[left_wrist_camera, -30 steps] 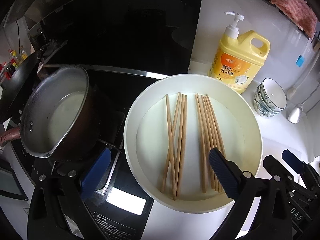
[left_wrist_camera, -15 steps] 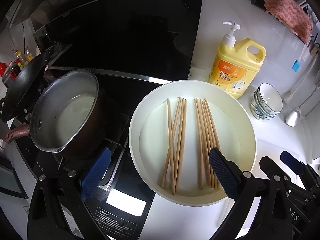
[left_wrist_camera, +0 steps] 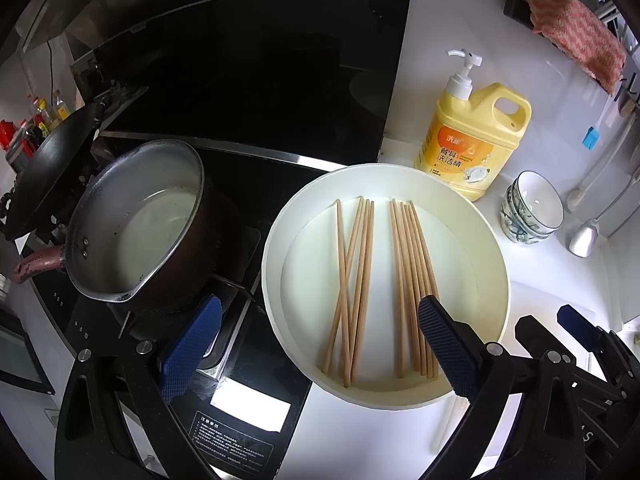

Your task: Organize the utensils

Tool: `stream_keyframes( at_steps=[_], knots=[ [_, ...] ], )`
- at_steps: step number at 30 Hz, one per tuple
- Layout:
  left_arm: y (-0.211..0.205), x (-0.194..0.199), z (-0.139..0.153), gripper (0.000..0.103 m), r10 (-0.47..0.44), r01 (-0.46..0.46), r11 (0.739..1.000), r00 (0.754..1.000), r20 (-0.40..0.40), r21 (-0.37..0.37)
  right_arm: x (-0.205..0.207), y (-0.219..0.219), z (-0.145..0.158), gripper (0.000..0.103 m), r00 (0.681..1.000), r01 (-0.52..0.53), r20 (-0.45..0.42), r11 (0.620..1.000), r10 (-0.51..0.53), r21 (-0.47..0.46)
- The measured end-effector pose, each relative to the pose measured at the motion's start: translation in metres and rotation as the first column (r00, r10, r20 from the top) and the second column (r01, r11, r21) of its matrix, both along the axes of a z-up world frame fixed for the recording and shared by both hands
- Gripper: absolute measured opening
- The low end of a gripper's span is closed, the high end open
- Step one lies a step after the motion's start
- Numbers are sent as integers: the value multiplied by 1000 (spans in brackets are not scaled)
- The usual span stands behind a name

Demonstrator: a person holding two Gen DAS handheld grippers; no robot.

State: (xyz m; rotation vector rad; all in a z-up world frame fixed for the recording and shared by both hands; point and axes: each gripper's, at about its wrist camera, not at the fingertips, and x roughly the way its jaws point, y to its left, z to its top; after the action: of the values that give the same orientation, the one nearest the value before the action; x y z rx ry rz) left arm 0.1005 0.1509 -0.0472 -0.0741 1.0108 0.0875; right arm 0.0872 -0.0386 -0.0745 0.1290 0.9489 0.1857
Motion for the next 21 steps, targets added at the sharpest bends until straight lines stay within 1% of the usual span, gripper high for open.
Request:
stream_keyframes(
  at_steps=[14, 21],
  knots=[
    [2, -1, 0, 97, -5, 5, 1000, 1000, 0, 11, -4, 0, 2, 72, 1000, 9, -5, 1000, -9, -6],
    [3, 1, -3, 97, -13, 13, 1000, 1000, -21, 3, -4, 1, 2, 72, 1000, 10, -6, 1000, -10, -8]
  ],
)
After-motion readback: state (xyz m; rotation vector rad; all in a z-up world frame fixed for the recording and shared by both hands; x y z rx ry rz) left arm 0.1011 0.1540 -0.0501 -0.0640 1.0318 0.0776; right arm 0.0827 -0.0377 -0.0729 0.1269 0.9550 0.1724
